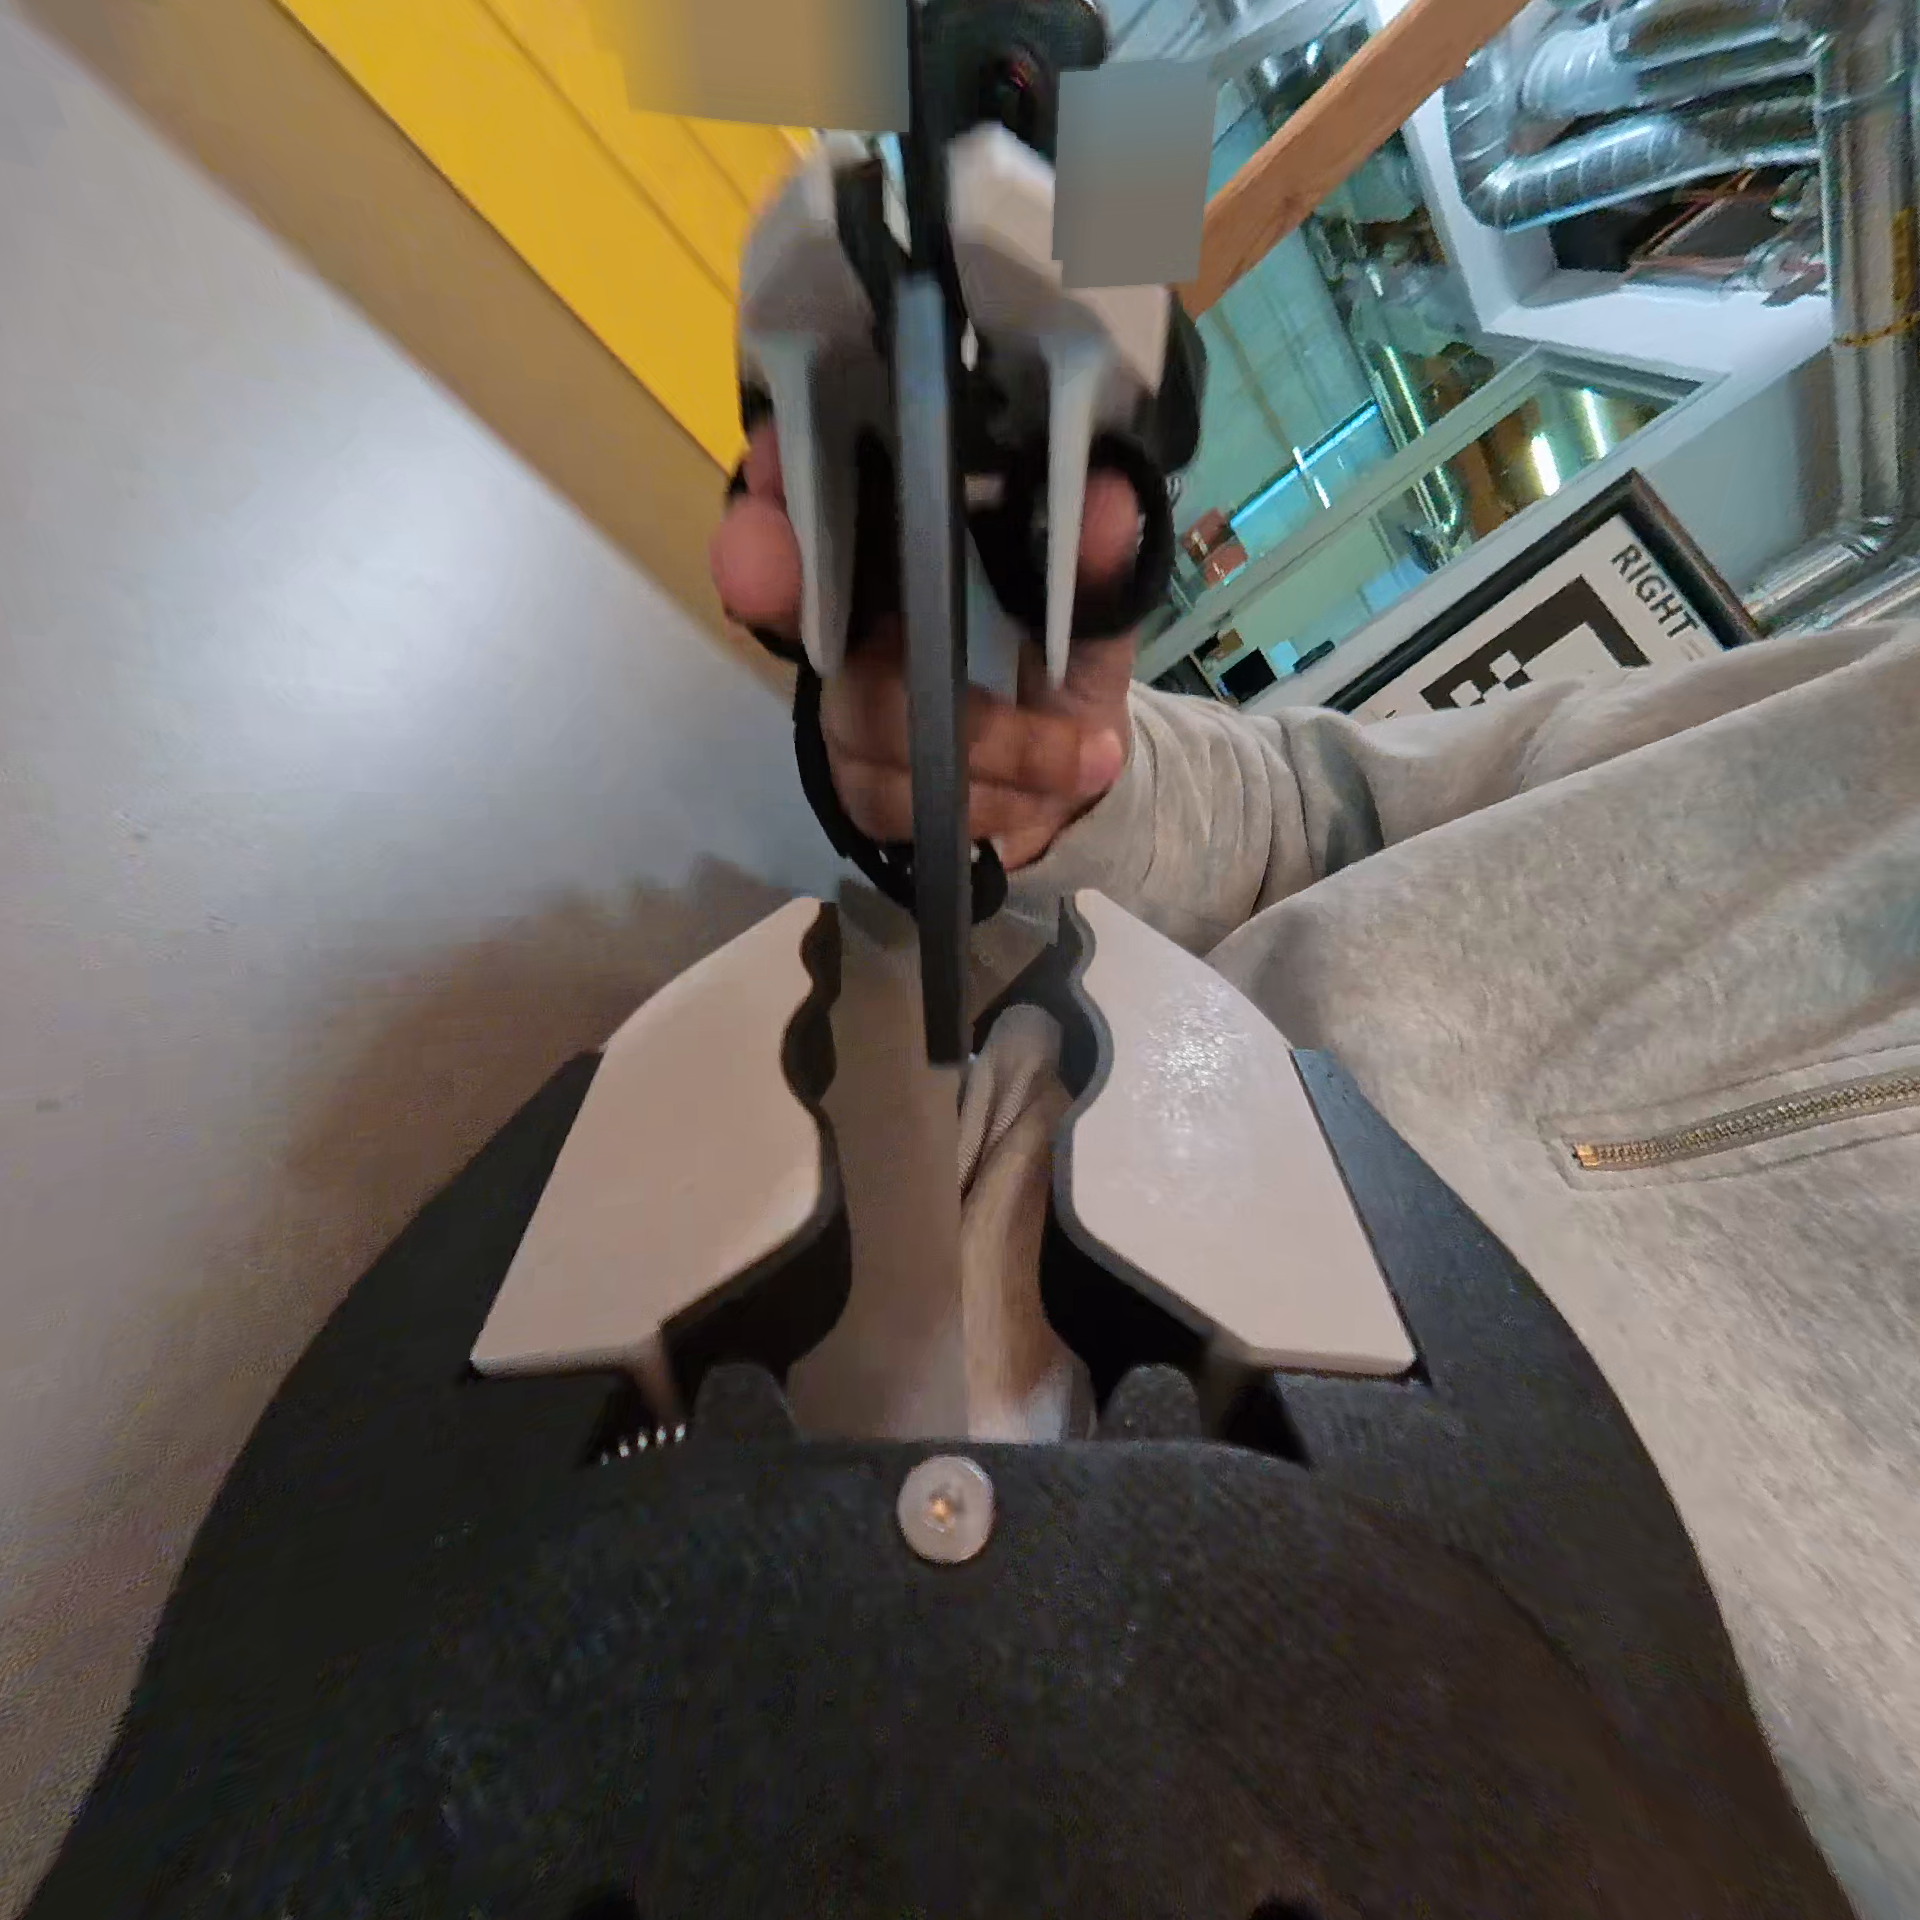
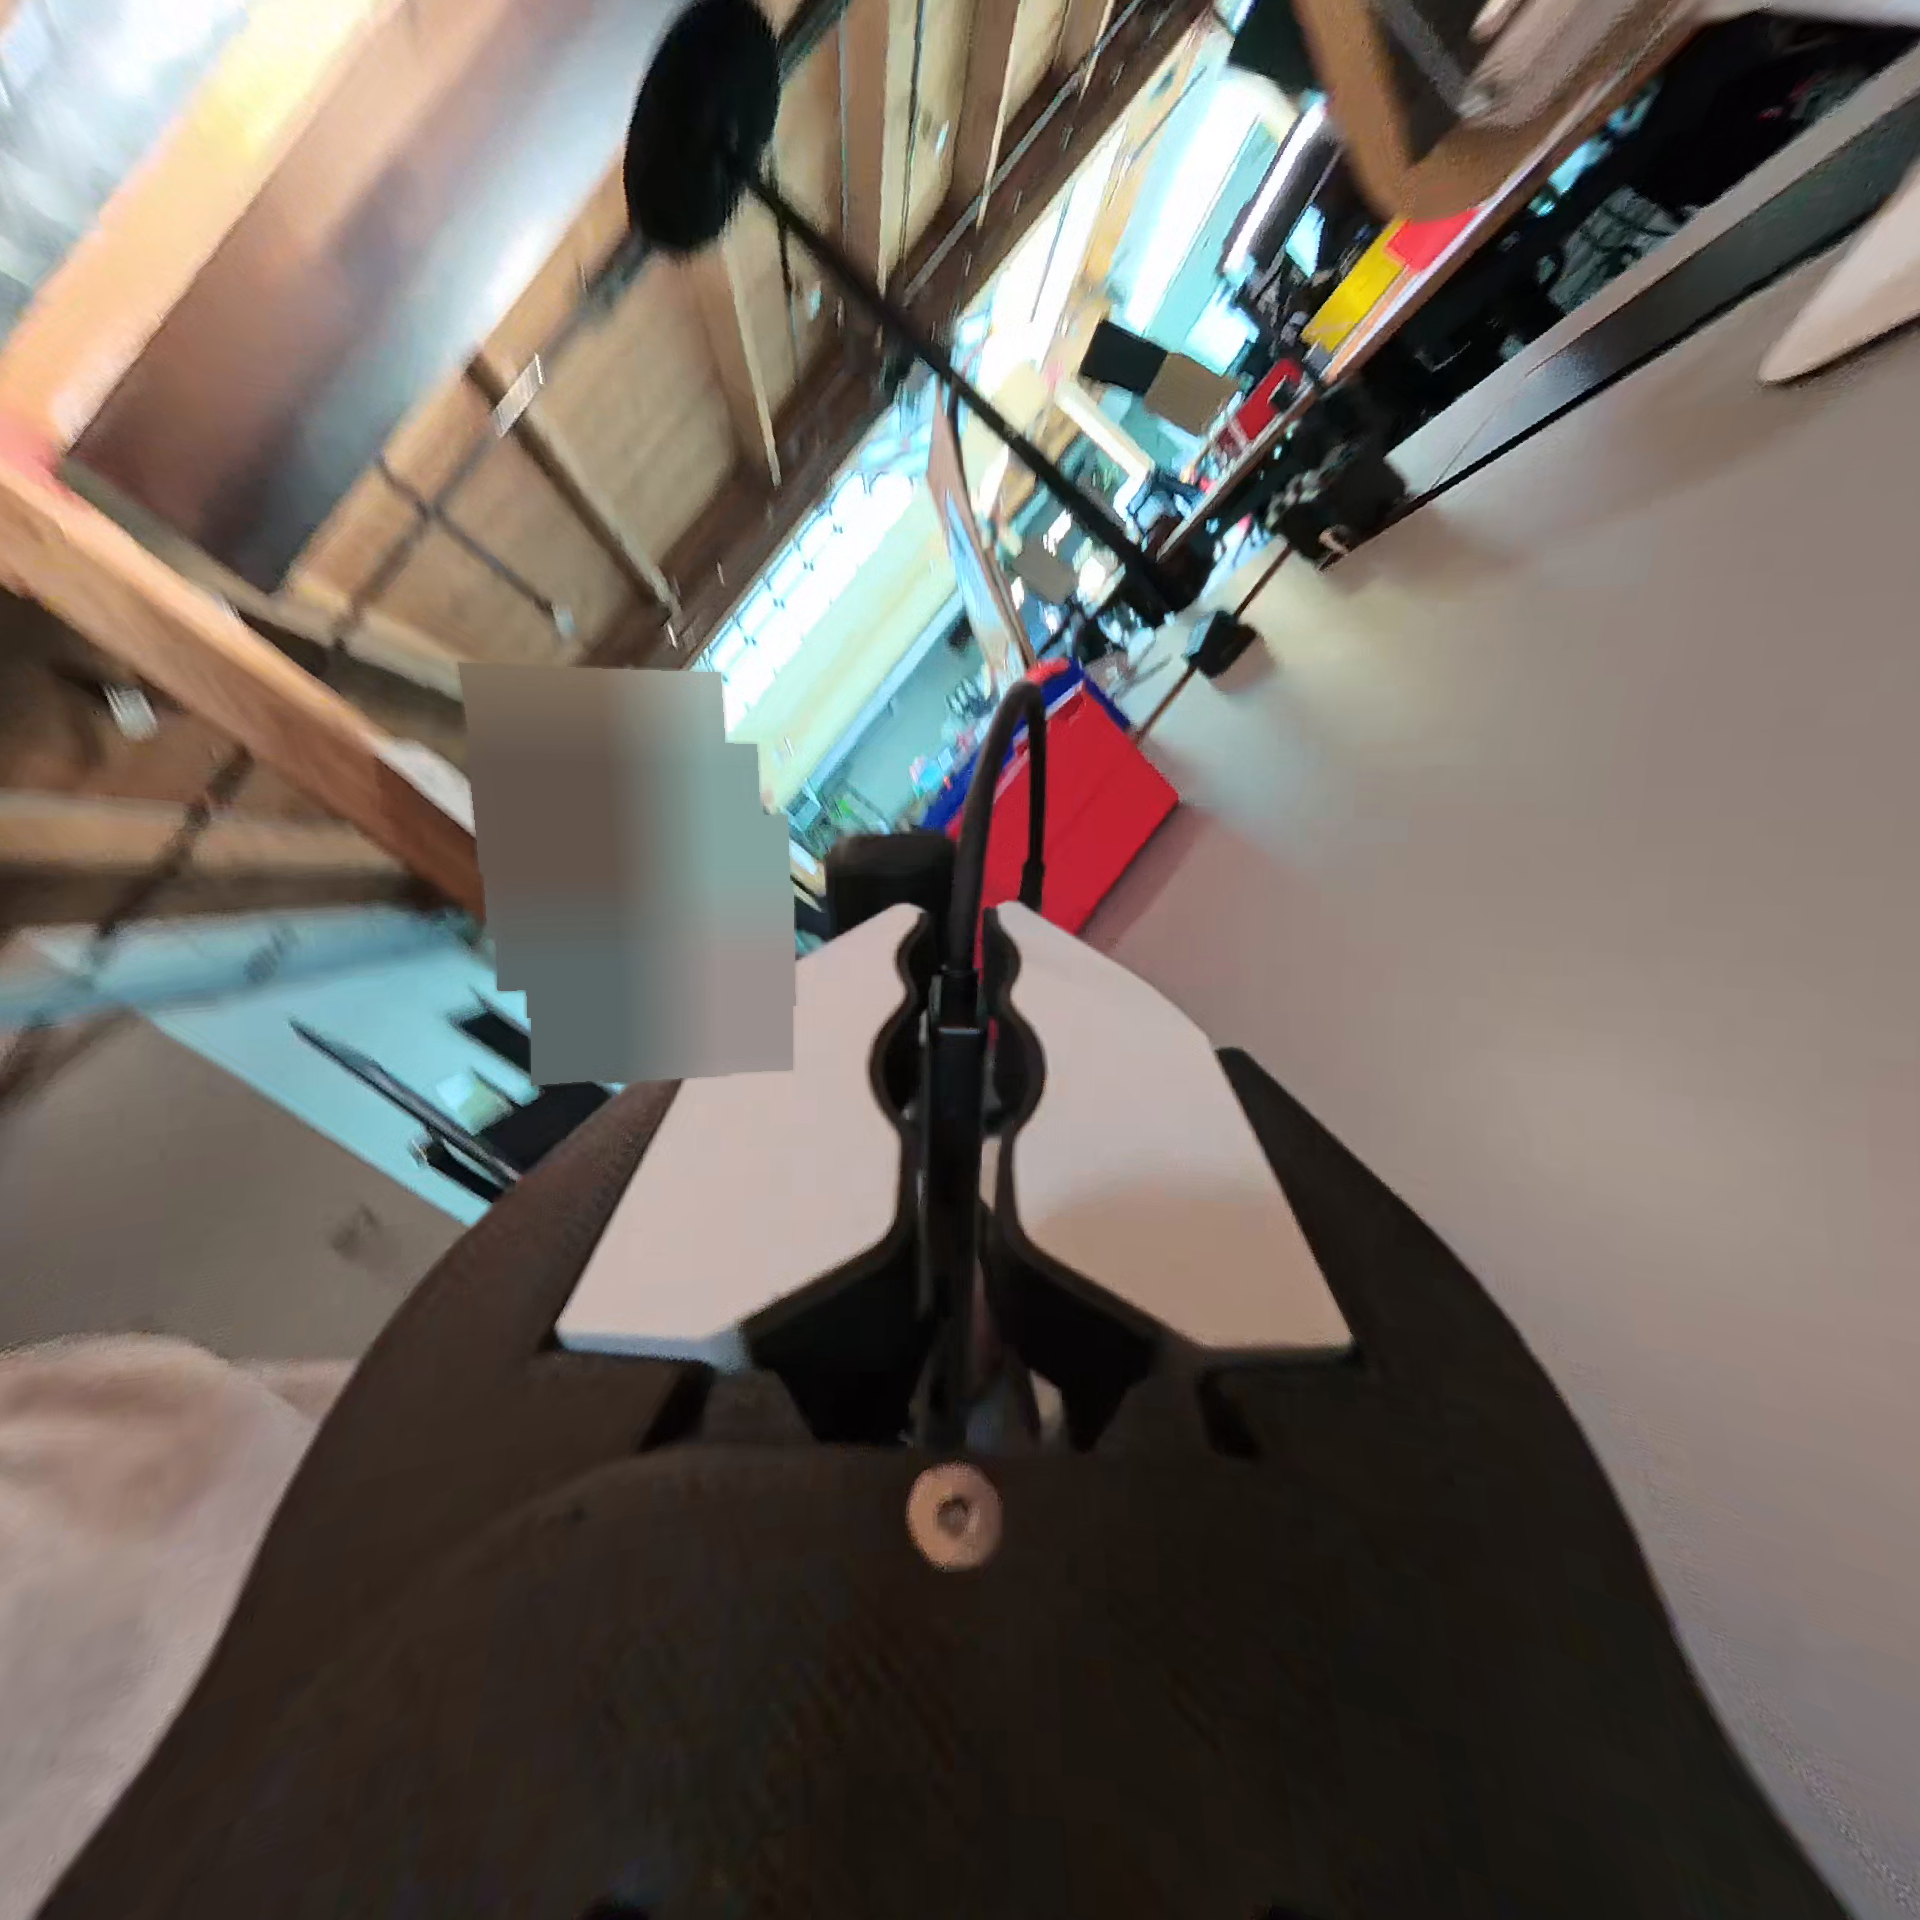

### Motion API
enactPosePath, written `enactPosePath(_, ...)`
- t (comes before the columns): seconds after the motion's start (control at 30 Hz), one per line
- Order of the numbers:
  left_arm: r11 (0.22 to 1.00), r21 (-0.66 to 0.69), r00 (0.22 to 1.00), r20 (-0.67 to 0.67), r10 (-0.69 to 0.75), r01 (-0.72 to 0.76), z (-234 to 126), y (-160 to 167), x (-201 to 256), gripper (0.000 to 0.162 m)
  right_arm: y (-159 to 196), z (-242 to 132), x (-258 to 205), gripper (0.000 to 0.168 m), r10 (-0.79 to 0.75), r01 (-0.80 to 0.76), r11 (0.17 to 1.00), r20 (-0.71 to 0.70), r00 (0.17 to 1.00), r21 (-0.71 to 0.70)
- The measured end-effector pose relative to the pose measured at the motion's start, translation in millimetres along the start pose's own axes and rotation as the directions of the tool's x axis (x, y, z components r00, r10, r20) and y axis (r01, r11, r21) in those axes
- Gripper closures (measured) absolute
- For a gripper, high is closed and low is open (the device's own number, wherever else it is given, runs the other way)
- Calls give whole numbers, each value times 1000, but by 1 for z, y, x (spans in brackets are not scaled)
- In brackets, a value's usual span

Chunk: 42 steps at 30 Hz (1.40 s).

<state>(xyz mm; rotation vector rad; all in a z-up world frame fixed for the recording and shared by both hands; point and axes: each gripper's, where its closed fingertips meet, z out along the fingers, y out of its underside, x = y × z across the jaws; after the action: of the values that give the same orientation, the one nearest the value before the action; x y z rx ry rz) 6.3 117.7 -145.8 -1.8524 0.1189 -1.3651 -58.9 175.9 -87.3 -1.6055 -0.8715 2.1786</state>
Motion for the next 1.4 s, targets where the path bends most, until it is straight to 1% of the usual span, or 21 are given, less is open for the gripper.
enactPosePath(0.07,1000,-31,1000,-19,-6,5,6,5,3,123,-14,-8,11,160,143,-143,985,11,990,94)
enactPosePath(0.13,999,-40,1000,-4,8,-8,8,7,3,122,-22,-15,22,160,259,-259,951,25,966,171)
enactPosePath(0.17,999,-43,1000,7,16,-16,8,7,2,121,-24,-18,27,159,292,-290,936,23,956,201)
enactPosePath(0.23,999,-40,999,24,25,-24,9,6,1,119,-26,-19,33,160,308,-302,924,8,951,234)
enactPosePath(0.37,1000,-14,999,22,-26,26,13,4,-2,114,-23,-15,25,160,278,-273,931,14,960,243)
enactPosePath(0.47,997,-18,997,6,-77,77,20,7,-1,114,-22,-13,19,160,273,-273,928,37,961,254)
enactPosePath(0.57,995,-36,996,-15,-89,88,27,12,4,115,-23,-14,17,159,292,-297,915,61,954,273)
enactPosePath(0.6,996,-36,996,-17,-85,85,28,12,5,120,-23,-15,18,159,295,-301,912,64,953,278)
enactPosePath(0.67,997,-36,997,-20,-69,68,27,11,6,144,-24,-15,17,160,287,-293,913,66,956,283)
enactPosePath(0.7,997,-34,997,-29,-66,65,25,10,7,153,-25,-16,16,160,276,-283,916,65,959,284)
enactPosePath(0.8,995,-9,992,-73,-100,100,15,4,10,152,-30,-18,17,160,207,-208,934,34,978,291)
enactPosePath(0.87,988,34,980,-137,-148,154,7,-5,15,152,-33,-20,19,159,158,-151,947,1,987,284)
enactPosePath(0.97,967,95,950,-233,-209,236,-5,-18,21,150,-33,-20,26,156,104,-88,970,-60,993,225)
enactPosePath(1.07,948,117,922,-296,-250,295,-11,-24,24,149,-30,-18,31,152,57,-34,981,-117,992,191)
enactPosePath(1.2,905,160,871,-378,-313,395,-20,-35,25,150,-26,-15,24,141,19,-3,987,-102,995,162)
enactPosePath(1.23,896,176,866,-384,-319,408,-23,-38,23,151,-26,-15,22,134,14,1,987,-94,995,159)
enactPosePath(1.4,882,240,873,-387,-296,405,-42,-49,19,151,-33,-18,13,128,8,1,981,-43,999,194)
